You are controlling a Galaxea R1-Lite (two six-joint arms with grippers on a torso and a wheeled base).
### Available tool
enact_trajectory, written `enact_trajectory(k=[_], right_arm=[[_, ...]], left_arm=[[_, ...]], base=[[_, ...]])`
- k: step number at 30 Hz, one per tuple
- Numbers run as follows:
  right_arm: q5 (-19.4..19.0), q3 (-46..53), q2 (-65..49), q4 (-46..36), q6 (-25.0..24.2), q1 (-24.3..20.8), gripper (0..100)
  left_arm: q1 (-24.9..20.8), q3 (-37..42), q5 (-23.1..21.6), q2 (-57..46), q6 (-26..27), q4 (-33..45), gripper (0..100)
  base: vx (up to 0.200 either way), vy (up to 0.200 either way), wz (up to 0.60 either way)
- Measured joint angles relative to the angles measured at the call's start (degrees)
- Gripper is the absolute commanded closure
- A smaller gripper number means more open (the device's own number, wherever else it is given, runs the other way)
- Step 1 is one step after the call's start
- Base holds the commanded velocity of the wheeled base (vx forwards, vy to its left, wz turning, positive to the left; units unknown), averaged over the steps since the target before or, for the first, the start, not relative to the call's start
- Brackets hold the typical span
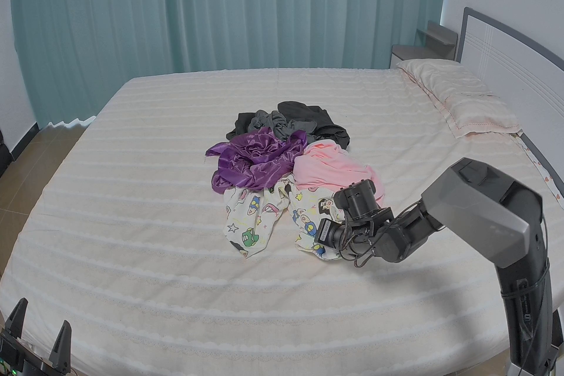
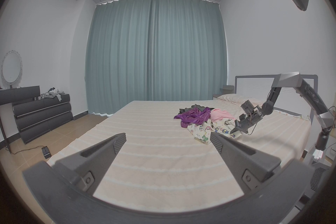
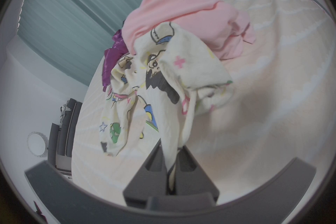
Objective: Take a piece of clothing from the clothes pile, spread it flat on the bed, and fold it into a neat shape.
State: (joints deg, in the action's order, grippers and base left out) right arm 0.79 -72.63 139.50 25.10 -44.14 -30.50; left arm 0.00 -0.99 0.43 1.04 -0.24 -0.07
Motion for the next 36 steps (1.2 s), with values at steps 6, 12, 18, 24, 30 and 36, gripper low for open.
enact_trajectory(k=[6, 12, 18, 24, 30, 36], right_arm=[[-3.61, 14.77, -11.11, 5.8, 0.18, 0.62, 100], [-8.05, 28.67, -25.0, 9.28, 3.06, 1.45, 100], [-9.79, 36.85, -37.32, 10.64, 5.78, 1.9, 100], [-10.39, 41.13, -48.02, 11.13, 6.51, 2.04, 100], [-10.83, 44.08, -55.71, 12.03, 8.34, 1.9, 100], [-10.69, 46.23, -59.45, 12.67, 9.01, 0.62, 100]], left_arm=[[0.0, 0.0, 0.0, 0.0, 0.0, 0.0, 0], [0.0, 0.0, 0.0, 0.0, 0.0, 0.0, 0], [0.0, 0.0, 0.0, 0.0, 0.0, 0.0, 0], [0.0, 0.0, 0.0, 0.0, 0.02, 0.0, 0], [0.0, -0.02, 0.0, 0.0, 0.29, 0.0, 0], [-0.02, -0.02, 0.0, 0.0, 0.4, 0.05, 0]], base=[[0.0, 0.0, 0.0], [0.0, 0.0, 0.0], [0.0, 0.0, 0.0], [0.0, 0.0, 0.0], [0.0, 0.0, 0.0], [0.0, 0.0, 0.0]])
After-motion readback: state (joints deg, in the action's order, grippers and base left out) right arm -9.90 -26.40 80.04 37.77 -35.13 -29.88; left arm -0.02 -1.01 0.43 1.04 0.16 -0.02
